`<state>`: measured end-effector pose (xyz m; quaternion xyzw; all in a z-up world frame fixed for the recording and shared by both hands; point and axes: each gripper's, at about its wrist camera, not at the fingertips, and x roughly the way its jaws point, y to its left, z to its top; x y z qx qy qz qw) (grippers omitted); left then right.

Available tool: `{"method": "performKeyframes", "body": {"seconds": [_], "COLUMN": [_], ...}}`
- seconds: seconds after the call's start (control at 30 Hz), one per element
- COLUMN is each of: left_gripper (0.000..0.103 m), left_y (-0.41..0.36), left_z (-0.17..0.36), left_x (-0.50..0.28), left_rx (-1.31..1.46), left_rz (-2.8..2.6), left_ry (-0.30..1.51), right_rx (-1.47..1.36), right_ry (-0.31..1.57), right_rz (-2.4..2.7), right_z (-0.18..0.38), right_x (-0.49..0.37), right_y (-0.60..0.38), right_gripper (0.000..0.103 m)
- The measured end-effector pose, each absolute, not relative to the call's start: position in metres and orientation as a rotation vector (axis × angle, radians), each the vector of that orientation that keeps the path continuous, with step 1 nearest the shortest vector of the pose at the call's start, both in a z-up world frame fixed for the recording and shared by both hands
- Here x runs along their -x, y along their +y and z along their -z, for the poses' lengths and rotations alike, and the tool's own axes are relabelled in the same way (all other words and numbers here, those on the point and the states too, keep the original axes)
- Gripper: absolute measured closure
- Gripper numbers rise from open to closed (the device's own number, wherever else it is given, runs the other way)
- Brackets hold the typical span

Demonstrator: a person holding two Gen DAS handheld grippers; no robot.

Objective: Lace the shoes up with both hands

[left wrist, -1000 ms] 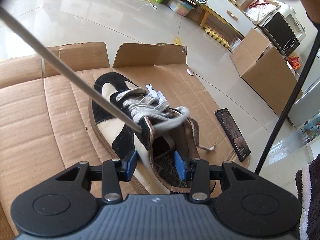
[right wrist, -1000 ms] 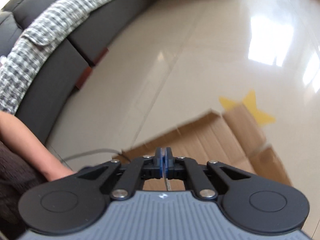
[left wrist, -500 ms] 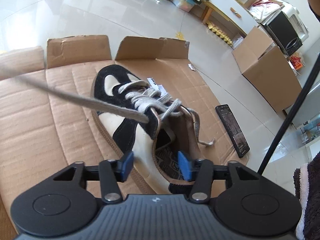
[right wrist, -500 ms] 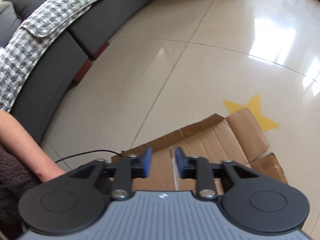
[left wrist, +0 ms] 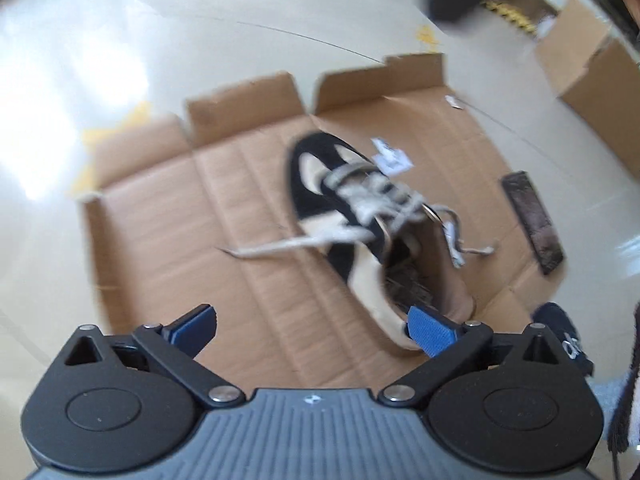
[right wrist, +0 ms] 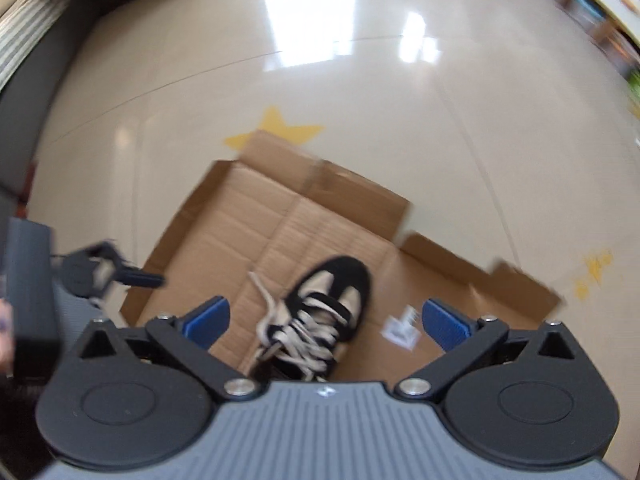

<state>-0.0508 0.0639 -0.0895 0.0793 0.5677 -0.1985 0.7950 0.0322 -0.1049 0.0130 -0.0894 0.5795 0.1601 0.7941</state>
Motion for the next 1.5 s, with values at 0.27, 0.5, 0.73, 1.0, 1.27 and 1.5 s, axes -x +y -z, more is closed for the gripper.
{"method": "performKeyframes", "body": {"seconds": [0.27,0.5,0.73,1.0,1.27,1.5], "left_gripper": [0.001,0.001,0.001,0.001,0.001,0.001], "left_y": [0.048,0.028,0.008,-0.021,-0.022,-0.024], "left_z": [0.013,-0.026,-0.006,0.018,0.037,0.042], "left_x": [0.062,0.088,0.113,0.106,0.094,0.096], "left_rx": [-0.151,-0.101,0.006,-0.011,0.012,0.025], "left_rz": [0.156,0.018,-0.024,-0.031,-0.065,-0.054], "left_ry": [1.192,1.171,1.256,1.304,1.360,1.399], "right_rx": [-0.009,-0.042,0.058,0.090,0.079,0.069], "right_ry": [1.215,1.208,1.234,1.237,1.285,1.309], "right_rz": [-0.050,0.026,0.058,0.078,0.048,0.033], "right_z": [-0.035,-0.039,-0.014,-0.002,0.007,0.010], "right_x": [0.008,0.051,0.076,0.066,0.050,0.049], "right_y": [-0.145,-0.160,-0.164,-0.161,-0.152,-0.151], "right_gripper": [0.000,0.000,0.000,0.000,0.000,0.000]}}
